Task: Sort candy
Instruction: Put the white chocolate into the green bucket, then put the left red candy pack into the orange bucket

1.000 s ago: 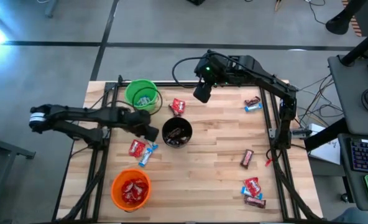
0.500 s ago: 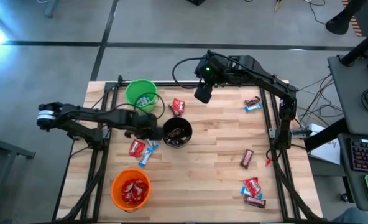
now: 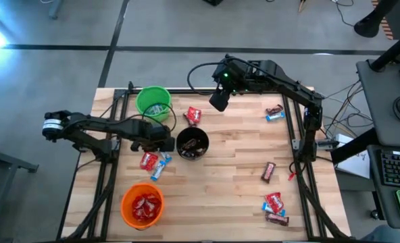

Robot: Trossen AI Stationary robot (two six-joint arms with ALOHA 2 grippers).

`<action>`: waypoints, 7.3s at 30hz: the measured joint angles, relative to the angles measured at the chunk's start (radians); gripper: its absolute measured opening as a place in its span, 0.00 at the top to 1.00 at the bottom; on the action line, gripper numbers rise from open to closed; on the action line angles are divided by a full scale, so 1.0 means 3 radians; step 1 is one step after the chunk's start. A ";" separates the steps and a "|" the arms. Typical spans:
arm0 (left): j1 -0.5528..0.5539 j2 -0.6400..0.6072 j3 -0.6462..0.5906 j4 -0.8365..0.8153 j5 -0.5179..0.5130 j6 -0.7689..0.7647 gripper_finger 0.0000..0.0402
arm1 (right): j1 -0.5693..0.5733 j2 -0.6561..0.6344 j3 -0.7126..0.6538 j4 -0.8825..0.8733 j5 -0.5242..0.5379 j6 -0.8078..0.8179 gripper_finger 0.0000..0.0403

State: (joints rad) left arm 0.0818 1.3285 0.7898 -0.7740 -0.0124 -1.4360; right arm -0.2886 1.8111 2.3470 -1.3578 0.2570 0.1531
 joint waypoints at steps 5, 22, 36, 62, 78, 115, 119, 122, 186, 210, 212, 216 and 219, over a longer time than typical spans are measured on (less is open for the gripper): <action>0.0000 0.0011 0.0000 0.0153 0.0046 -0.0276 0.65 | 0.0000 0.0000 0.0000 -0.0104 -0.0009 0.0144 0.48; -0.0001 0.0456 0.0003 0.0349 0.0253 -0.0869 0.65 | 0.0000 -0.0004 0.0000 -0.0495 -0.0009 0.0005 0.48; 0.0010 0.0659 0.0020 0.0425 0.0368 -0.1005 0.65 | 0.0001 -0.0009 0.0000 -0.0516 -0.0194 -0.0151 0.48; 0.0168 0.0665 0.0041 0.0297 0.0270 -0.1004 0.65 | 0.0023 -0.0010 0.0000 -0.0524 -0.0366 -0.0213 0.48; 0.0182 0.1153 0.0248 0.0184 0.0347 -0.0517 0.68 | 0.0023 -0.0010 0.0000 -0.0539 -0.0365 -0.0375 0.48; 0.0100 0.0138 0.0425 0.0548 -0.0483 0.0754 1.00 | 0.0023 -0.0011 0.0000 -0.0633 -0.0359 -0.0535 0.48; 0.0100 -0.0135 0.0426 0.0689 -0.0546 0.0949 1.00 | 0.0023 -0.0011 0.0000 -0.0633 -0.0359 -0.0593 0.48; 0.0100 -0.0320 0.0426 0.0810 -0.0553 0.1100 1.00 | 0.0023 -0.0011 0.0000 -0.0633 -0.0359 -0.0600 0.48; 0.2193 -0.0844 0.0427 0.0615 -0.0440 0.3766 0.96 | 0.0317 0.0248 -0.0005 -0.0635 -0.0330 0.0612 0.48; 0.2200 -0.0887 0.0427 0.0527 0.0027 0.3590 0.66 | 0.0315 0.0245 -0.0005 -0.0711 -0.0330 0.0585 0.48; 0.2199 -0.0911 0.0427 0.0468 0.0203 0.3591 0.66 | 0.0315 0.0245 -0.0005 -0.0711 -0.0332 0.0580 0.48; 0.2195 -0.0986 0.0427 0.0395 0.0478 0.3594 0.66 | 0.0315 0.0245 -0.0005 -0.0711 -0.0341 0.0579 0.48; 0.2187 -0.1093 0.0427 0.0409 0.0586 0.3598 0.66 | 0.0322 0.0245 -0.0005 -0.0698 -0.0359 0.0537 0.48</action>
State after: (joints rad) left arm 0.7378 1.0005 0.9180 -0.6513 0.1635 -0.3566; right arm -0.1921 1.8847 2.3455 -1.5672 0.1493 0.3143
